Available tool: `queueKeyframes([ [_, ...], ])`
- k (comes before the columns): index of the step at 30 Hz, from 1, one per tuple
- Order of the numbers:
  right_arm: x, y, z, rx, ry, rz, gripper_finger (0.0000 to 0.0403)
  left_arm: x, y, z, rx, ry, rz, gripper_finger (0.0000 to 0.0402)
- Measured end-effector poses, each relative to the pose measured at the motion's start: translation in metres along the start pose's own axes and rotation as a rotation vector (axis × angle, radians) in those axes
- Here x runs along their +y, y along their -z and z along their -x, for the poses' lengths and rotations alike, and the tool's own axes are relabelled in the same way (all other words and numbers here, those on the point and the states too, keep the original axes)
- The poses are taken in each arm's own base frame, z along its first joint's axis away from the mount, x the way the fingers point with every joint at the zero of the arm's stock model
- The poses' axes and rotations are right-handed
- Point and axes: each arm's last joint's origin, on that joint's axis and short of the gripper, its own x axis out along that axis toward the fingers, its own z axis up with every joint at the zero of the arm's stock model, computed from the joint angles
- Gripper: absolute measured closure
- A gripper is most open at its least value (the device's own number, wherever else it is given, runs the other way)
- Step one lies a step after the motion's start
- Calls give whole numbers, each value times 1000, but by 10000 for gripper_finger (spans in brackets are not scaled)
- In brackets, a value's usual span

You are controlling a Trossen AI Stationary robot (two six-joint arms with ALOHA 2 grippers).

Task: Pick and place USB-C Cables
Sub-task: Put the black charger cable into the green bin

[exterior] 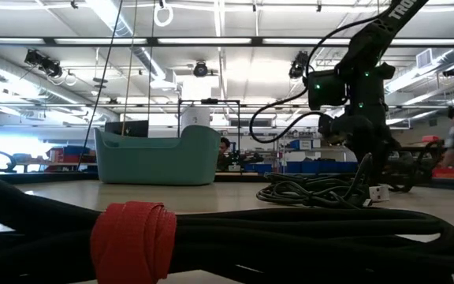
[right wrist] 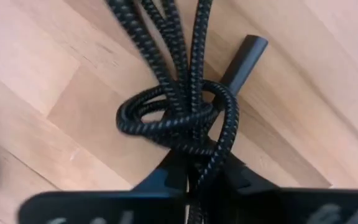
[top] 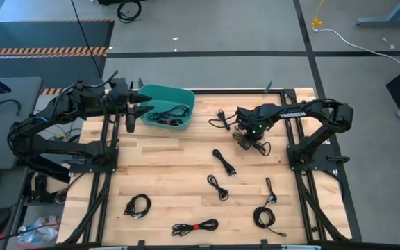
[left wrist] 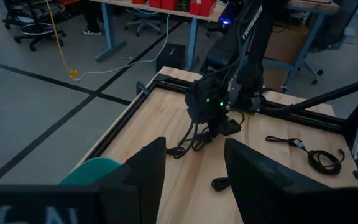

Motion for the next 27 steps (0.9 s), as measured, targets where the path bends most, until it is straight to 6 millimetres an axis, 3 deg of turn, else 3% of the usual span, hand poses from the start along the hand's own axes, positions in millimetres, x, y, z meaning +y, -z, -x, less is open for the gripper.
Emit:
queueKeyframes([
  [5, 10, -12, 14, -52, -41, 32, 371, 0, 0, 0, 0, 0, -3, 230],
  [8, 25, -29, 38, -133, -102, 78, 371, 0, 0, 0, 0, 0, -4, 230],
  [11, 44, -49, 78, -265, -165, 149, 371, 0, 0, 0, -1, 0, -7, 230],
  [17, 70, -77, 181, -598, -268, 290, 371, 0, -1, 2, -10, 11, -29, 230],
  [22, 68, -82, 254, -835, -301, 341, 371, 0, -1, 9, -29, 14, -47, 230],
  [27, 61, -93, 296, -961, -369, 378, 371, 0, -2, 21, -66, 17, -46, 230],
])
